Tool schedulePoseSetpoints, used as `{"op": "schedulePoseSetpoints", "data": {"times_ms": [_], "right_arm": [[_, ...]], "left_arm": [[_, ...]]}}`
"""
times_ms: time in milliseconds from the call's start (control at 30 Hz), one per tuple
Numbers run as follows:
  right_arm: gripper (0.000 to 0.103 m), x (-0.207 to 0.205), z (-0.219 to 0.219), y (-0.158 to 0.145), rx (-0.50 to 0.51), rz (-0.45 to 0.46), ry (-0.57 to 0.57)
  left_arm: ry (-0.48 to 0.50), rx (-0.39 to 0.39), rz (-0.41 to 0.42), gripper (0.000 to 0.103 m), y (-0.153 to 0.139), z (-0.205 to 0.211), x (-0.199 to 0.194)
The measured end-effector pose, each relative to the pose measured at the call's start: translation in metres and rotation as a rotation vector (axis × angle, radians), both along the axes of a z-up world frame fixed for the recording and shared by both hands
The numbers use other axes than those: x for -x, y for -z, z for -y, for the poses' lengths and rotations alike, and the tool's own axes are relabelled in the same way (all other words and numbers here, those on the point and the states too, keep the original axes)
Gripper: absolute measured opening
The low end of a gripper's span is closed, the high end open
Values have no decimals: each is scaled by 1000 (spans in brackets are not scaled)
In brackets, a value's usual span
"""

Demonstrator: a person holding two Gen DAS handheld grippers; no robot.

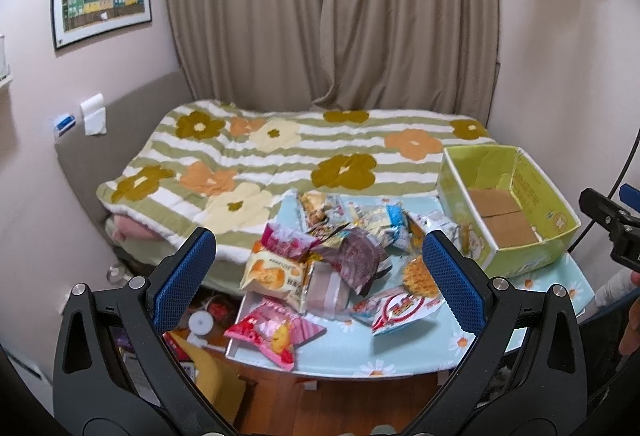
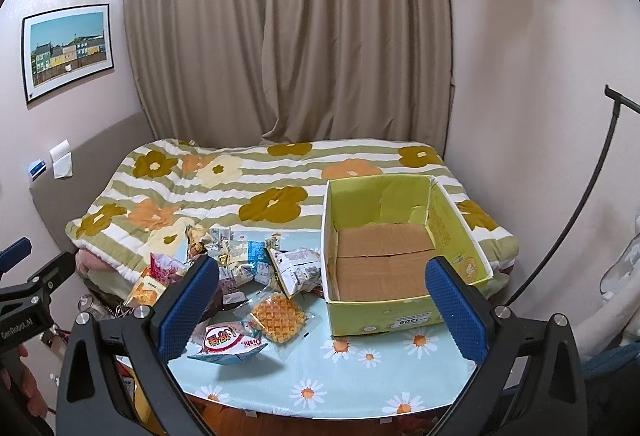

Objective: Organize snacks
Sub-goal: 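Grasp the pink marshmallow bag with the left tool while the right tool grasps the shrimp flakes bag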

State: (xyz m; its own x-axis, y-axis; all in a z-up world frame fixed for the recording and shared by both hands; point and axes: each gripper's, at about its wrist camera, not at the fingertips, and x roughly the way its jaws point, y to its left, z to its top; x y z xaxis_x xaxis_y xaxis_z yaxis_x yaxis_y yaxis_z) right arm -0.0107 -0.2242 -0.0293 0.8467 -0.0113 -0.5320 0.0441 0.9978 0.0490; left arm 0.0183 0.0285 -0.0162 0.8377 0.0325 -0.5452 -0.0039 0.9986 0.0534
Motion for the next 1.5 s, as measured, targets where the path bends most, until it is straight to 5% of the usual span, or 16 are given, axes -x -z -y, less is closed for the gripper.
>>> {"op": "schedulePoseSetpoints", "data": {"times_ms": [267,700,1133,1500], "right_arm": [[103,-26,-18,53,-53,-145,-177],[103,-98,-73,137,-52,-396,-256],[103,-136,-120,203,36,-553,-286],[103,-145,-122,228,19,-626,-263]], "left_arm": [[-33,-38,-129,103,40,-30,-3],[160,-93,-486,103,167,-68,-79],[346,-252,-644,102,246,-62,-127],[398,-246,-685,92,272,-57,-132]]}}
